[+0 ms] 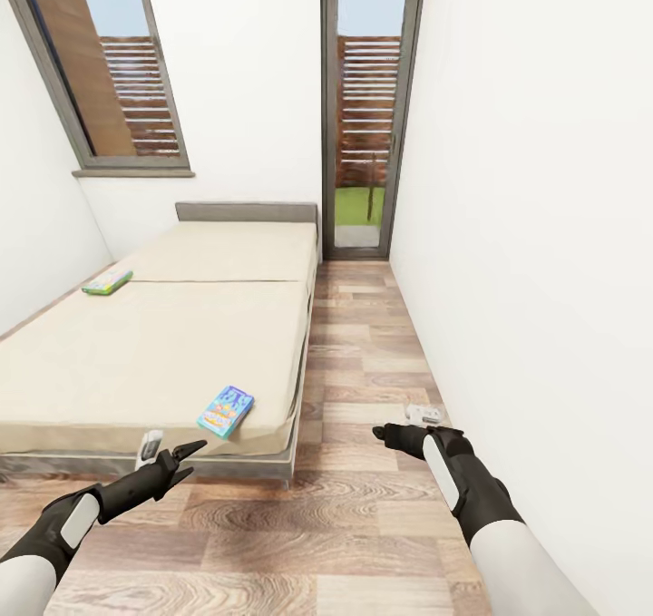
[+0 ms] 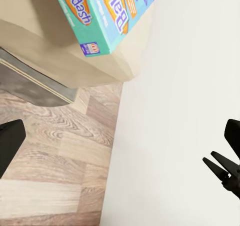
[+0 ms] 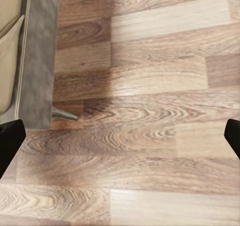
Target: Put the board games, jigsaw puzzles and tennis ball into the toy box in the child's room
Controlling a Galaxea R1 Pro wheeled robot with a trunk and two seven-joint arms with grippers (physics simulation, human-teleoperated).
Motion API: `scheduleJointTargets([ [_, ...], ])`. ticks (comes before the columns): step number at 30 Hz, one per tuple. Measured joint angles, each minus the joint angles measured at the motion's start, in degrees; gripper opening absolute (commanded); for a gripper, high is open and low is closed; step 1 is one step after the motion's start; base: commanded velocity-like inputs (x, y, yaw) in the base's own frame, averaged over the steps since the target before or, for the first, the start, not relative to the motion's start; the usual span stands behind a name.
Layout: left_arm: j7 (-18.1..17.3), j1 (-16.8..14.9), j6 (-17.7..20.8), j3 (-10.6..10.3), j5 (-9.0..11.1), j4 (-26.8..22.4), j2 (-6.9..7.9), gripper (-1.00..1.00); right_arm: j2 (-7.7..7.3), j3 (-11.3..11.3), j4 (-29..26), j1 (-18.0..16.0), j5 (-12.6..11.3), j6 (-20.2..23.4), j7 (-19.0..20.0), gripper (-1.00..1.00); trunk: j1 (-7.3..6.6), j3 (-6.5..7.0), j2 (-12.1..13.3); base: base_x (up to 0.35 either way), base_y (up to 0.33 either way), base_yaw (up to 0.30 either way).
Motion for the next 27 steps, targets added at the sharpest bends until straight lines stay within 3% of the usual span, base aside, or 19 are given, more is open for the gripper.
scheduleJointTargets([
  [7, 0.0, 0.0, -0.06, 0.05, 0.0, 0.0, -0.03, 1.0, 0.01, 0.0, 0.0, 0.0, 0.0, -0.06, 0.0, 1.0, -0.01, -0.35, 0.0, 0.183, 0.027, 0.0],
  [27, 0.0, 0.0, -0.04, 0.05, 0.01, 0.0, -0.04, 1.0, 0.01, 0.0, 0.0, 0.0, 0.0, -0.07, 0.0, 1.0, -0.01, -0.41, 0.0, 0.056, 0.004, 0.0],
])
